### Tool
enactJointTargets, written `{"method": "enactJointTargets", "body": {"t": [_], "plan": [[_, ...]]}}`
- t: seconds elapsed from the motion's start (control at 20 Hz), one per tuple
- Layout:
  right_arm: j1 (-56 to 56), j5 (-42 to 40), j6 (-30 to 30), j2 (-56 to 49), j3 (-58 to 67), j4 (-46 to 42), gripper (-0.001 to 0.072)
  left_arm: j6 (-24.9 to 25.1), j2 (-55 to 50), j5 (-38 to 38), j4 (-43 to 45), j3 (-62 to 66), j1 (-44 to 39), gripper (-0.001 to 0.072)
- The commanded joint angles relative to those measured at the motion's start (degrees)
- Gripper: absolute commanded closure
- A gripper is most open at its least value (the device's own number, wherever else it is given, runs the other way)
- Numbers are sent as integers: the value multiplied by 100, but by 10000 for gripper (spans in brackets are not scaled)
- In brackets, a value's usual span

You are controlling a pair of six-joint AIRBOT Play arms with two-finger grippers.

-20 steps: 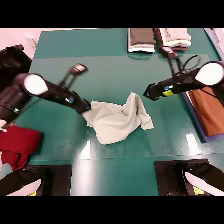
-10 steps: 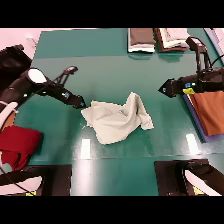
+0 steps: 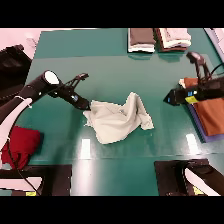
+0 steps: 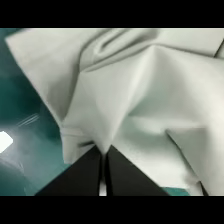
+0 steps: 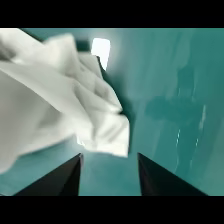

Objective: Fold the shirts.

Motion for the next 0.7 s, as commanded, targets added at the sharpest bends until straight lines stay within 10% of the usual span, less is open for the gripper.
{"method": "enactJointTargets", "body": {"t": [0.0, 0.65], "plan": [[-492, 2, -37, -109, -1071, 146, 178, -199, -26, -125, -15, 538, 271, 676], [837, -1609, -544, -2363, -1333, 1353, 289, -203, -26, -66, 20, 909, 304, 676]]}}
